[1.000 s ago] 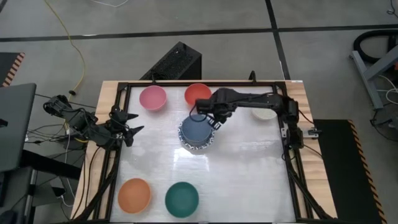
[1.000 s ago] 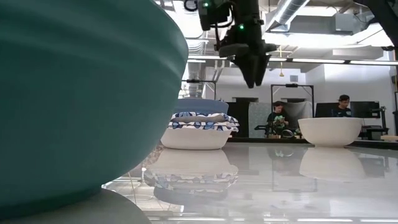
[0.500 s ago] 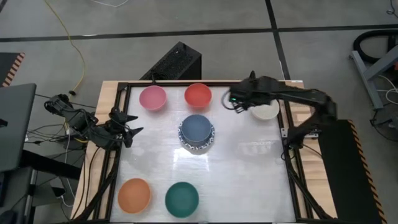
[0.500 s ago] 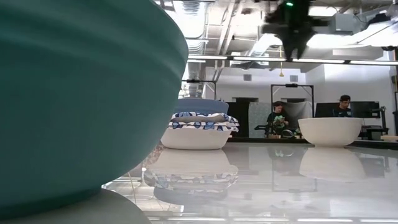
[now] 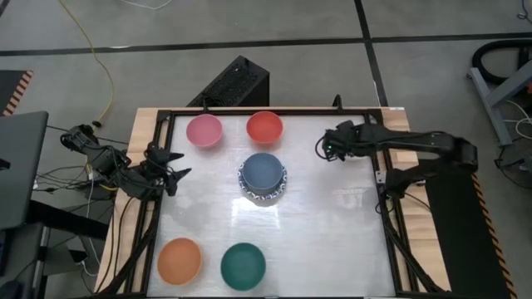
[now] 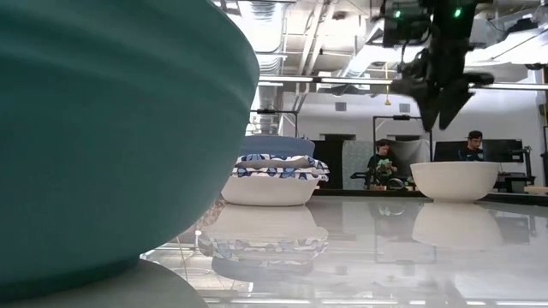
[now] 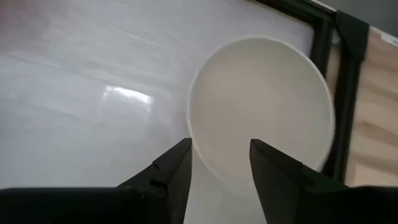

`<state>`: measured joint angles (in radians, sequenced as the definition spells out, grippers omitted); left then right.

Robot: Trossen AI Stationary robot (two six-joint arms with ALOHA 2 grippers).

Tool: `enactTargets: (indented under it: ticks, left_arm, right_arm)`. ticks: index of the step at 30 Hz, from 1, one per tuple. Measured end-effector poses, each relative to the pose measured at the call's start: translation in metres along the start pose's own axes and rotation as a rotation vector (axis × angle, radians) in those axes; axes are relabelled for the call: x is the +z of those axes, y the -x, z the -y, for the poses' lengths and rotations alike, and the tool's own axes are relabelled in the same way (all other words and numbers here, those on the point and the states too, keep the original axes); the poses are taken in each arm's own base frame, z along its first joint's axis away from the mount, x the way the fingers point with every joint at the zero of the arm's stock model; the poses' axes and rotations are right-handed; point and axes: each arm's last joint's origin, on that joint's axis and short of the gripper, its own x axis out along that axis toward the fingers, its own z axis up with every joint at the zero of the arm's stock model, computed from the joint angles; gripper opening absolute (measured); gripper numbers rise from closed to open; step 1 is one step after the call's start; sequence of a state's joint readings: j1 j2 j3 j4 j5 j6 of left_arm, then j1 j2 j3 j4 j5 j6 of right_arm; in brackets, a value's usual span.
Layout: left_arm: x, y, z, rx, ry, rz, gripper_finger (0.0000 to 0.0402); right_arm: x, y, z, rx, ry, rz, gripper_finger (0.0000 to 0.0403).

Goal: Nest bowls inside each other
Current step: Stack the white bowl on top of the blue bowl

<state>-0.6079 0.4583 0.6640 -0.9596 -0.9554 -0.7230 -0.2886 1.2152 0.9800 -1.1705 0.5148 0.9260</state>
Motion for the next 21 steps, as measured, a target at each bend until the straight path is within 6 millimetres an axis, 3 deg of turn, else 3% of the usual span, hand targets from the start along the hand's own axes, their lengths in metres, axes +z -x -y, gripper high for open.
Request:
enactTargets:
  ticks: [9,21]
  left_arm:
    - [0.001,0.0,0.001,-0.004,-0.026,0.004,0.0279]
    - [0.0,0.0,0.001,-0.024,-0.026,-0.015,0.0279]
  right_arm:
    - [0.011,-0.034,-0.021,0.054,0.061,-0.023,0.018]
    - [0.017,-0.073,-0.03,-0.041,0.1,-0.123,0.018]
